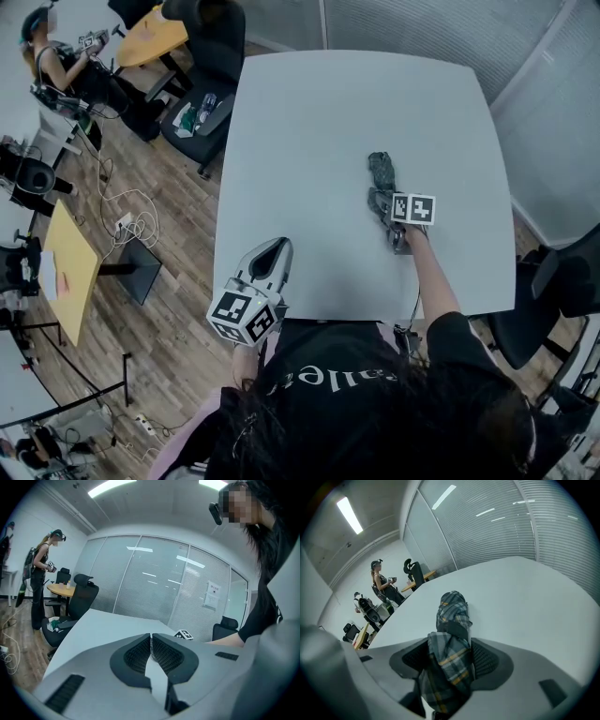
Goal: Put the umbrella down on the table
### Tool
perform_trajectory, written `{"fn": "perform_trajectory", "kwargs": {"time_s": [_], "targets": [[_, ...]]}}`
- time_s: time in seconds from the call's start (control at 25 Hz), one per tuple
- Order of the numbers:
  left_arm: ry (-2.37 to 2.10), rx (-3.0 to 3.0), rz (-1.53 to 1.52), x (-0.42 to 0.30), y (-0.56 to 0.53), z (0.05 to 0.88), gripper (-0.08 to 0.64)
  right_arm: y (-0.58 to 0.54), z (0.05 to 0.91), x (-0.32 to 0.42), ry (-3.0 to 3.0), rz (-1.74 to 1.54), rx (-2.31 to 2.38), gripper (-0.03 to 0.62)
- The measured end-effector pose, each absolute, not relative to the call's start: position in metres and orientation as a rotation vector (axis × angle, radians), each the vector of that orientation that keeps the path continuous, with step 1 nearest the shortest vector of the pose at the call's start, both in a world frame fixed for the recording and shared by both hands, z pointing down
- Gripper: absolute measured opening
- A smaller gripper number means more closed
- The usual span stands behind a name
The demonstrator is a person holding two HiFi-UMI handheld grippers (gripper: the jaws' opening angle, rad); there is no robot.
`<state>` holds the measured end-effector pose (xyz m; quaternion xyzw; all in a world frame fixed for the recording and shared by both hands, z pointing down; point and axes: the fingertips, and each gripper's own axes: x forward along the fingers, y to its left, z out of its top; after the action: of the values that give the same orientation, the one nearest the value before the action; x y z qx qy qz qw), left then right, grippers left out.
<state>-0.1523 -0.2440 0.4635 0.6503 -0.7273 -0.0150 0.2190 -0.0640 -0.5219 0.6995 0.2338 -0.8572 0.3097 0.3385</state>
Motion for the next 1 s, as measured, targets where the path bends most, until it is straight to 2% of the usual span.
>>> {"fn": "perform_trajectory", "kwargs": {"time_s": [0.48, 0.8, 1.0], "targets": [[-1.938, 1.871, -0.054, -0.16, -0.23, 0.464, 0.026, -0.472, 0.612, -0.048, -2.456, 0.83, 0.63, 0.252], [-1.873, 1.936, -0.062, -0.162, -0.212, 0.461, 0.026, -0.393, 0.545, -0.045, -2.608, 0.883, 0.583, 0.211], [-1.825, 1.977, -0.06, -0.16, -0.194, 0.463, 0.026, -0.341, 0.521, -0.045, -2.671, 0.962, 0.562, 0.152]]}}
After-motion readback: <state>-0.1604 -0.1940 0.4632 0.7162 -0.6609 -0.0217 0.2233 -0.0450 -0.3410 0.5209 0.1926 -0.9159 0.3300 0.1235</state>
